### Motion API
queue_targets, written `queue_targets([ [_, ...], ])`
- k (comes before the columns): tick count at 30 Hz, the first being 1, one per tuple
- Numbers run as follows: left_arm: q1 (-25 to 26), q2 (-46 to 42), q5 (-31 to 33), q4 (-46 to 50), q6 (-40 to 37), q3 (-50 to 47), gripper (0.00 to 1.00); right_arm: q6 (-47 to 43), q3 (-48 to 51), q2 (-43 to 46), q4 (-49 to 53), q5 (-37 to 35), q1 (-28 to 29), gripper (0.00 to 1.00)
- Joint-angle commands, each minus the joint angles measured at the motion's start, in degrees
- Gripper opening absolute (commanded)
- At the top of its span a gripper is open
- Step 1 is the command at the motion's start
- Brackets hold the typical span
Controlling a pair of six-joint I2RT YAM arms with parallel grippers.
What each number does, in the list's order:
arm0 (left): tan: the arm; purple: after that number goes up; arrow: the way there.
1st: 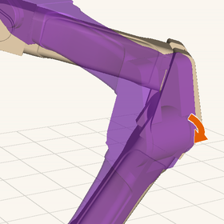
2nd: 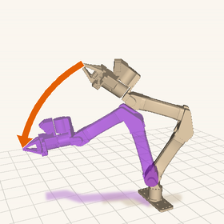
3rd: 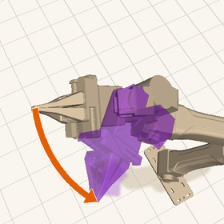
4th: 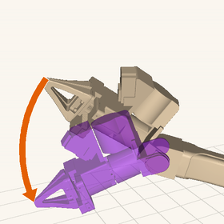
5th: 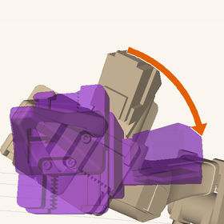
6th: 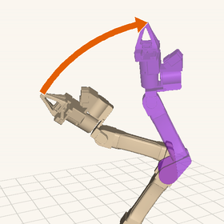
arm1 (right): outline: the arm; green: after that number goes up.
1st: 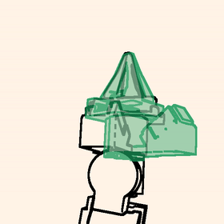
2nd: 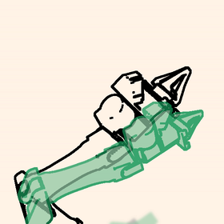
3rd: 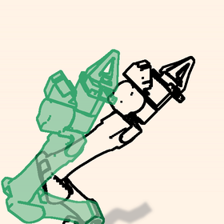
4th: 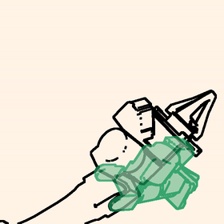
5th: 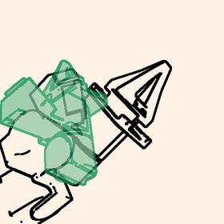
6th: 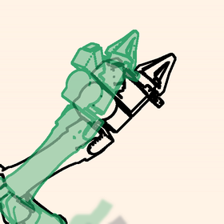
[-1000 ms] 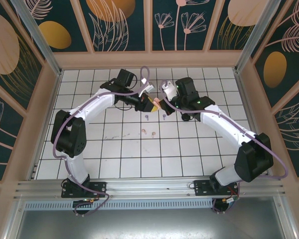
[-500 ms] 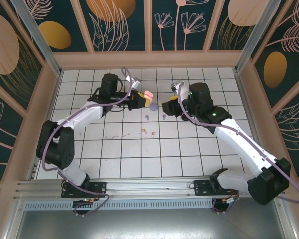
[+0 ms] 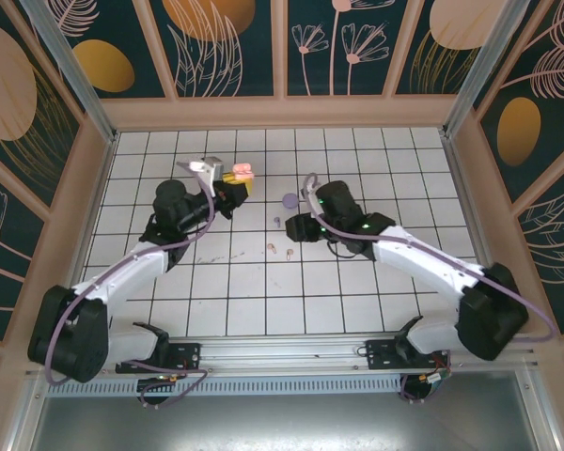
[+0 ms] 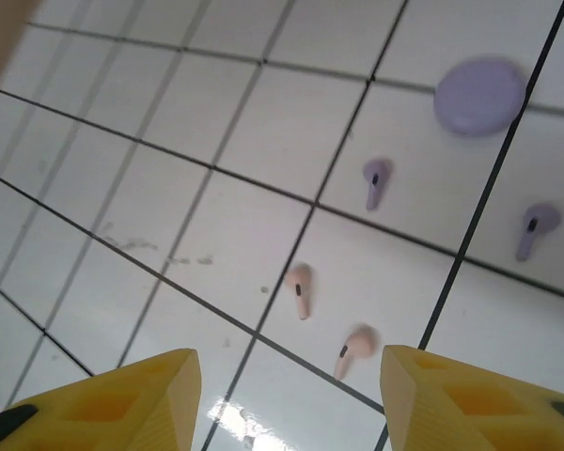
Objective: Insert wireless bluetooth earbuds into charging case
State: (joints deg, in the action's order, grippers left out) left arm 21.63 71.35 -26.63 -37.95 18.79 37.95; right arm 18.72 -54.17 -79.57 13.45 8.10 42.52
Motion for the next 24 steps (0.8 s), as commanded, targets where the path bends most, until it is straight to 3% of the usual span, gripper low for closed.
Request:
queue_targets([
  [1,-0.4,-3.6,10.4,-7.5,1.9,-1.9,0.00,2.7,-3.0,-6.0,-0.5,-3.9,2.4,0.52],
  [14,-1.2,-6.0,14.4,-7.5,2.0,-2.5,0.00,-1.5,-18.1,-27.5,10.1,-8.7,8.2,0.49],
  [24,-1.6,-6.8,15.0,-6.5,2.2,-1.7,0.00,-3.6,-21.8,-33.5,11.9,-11.4,9.1,0.46],
])
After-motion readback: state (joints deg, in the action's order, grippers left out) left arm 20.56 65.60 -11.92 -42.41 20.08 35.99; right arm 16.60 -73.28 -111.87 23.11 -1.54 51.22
